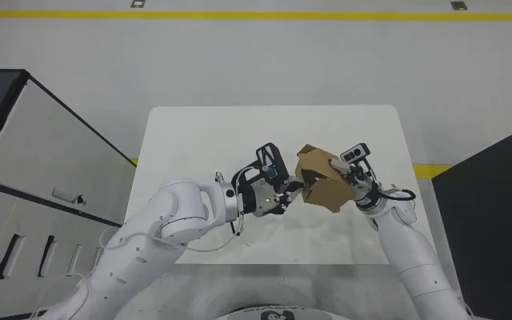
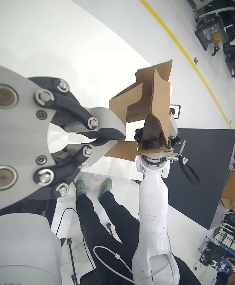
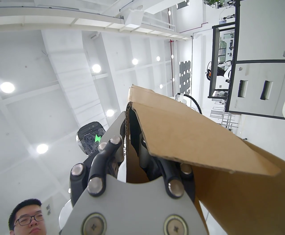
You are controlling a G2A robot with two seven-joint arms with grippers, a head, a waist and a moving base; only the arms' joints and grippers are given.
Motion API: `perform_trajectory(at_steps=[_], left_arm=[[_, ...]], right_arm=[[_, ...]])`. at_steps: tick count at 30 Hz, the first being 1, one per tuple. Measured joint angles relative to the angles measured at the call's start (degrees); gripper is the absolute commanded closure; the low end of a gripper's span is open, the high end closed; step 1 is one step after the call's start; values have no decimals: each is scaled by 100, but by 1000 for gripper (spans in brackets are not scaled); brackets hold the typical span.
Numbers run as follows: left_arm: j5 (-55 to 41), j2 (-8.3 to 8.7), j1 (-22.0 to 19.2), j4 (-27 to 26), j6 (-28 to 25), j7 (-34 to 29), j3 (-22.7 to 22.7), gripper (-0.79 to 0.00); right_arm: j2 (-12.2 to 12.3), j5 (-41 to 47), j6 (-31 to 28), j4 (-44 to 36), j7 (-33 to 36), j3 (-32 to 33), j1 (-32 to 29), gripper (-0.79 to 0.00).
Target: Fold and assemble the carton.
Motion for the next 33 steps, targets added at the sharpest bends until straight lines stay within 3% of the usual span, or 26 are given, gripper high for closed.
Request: perform_trajectory(at_steps=[21,33], left_arm=[[-38,12,7,-69,-46,-43,-10,0],[11,29,60,-94,149,15,-160,0]], right_arm=[[3,281,-17,-140,506,180,-165,0],[-10,244,-167,-123,73,282,-219,0]])
